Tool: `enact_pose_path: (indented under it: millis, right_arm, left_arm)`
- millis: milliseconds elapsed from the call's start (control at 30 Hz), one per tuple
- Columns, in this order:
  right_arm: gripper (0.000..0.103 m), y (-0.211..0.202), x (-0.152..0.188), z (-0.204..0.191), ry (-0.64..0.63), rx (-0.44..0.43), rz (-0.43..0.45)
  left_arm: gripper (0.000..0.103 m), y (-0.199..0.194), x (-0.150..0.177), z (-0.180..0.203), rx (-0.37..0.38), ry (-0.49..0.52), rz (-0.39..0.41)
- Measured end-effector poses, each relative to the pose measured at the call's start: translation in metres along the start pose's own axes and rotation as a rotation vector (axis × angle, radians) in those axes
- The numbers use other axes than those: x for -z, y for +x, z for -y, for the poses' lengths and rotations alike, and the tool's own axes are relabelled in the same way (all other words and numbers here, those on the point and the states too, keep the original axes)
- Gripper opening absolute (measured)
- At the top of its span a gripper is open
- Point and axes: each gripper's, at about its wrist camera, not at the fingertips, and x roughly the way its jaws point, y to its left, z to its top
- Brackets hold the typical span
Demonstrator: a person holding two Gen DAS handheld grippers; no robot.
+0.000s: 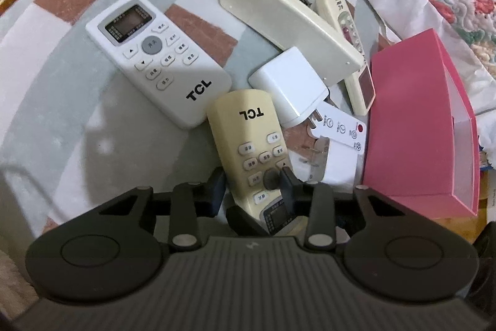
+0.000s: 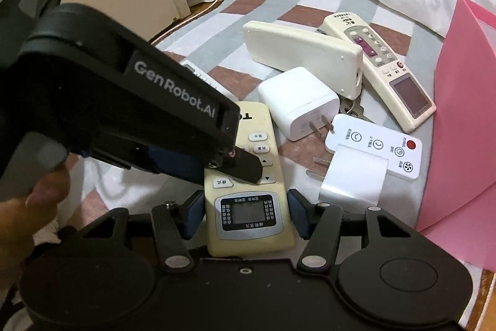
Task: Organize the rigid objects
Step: 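Carry the cream TCL remote into the pink box and open the right gripper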
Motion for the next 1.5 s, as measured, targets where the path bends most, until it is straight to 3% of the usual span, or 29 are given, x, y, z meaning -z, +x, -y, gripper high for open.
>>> enact_pose_path:
  millis: [167, 300, 567, 733, 867, 967, 1200, 1500]
  right_arm:
    - [0.062, -0.011, 0.004, -0.010, -0.031, 0.028, 0.025]
    - [0.062, -0.030, 0.006, -0.017, -0.046, 0.049, 0.070]
    - [0.061, -0.078, 0.004, -0.013, -0.021, 0.100, 0.196]
    - [0.062, -0.116, 0.001, 0.001, 0.005, 0.127, 0.273]
    - [0.061, -0.148, 0.000, 0.019, 0.026, 0.105, 0.358]
    - [0.061, -0.166, 0.001, 0.033, 0.047, 0.147, 0.398]
    - [0.061, -0.196, 0.001, 0.090, 0.145, 0.228, 0.421]
    - [0.061, -0.186, 0.004, 0.204, 0.488, 0.194, 0.296]
  left_arm:
    - [0.036, -0.014, 0.006, 0.009, 0.006, 0.046, 0.018]
    - [0.036, -0.036, 0.011, 0.019, 0.054, 0.102, 0.054]
    - [0.036, -0.070, 0.023, 0.069, 0.063, 0.329, 0.147]
    - [0.036, -0.093, 0.023, 0.105, 0.112, 0.421, 0.162]
    - [0.037, -0.108, 0.026, 0.145, 0.090, 0.517, 0.172]
    - [0.036, -0.111, 0.024, 0.177, 0.115, 0.574, 0.165]
    - [0.036, -0.089, 0.027, 0.257, 0.142, 0.668, 0.145]
    - [0.036, 0.014, 0.015, 0.334, 0.179, 0.677, -0.029]
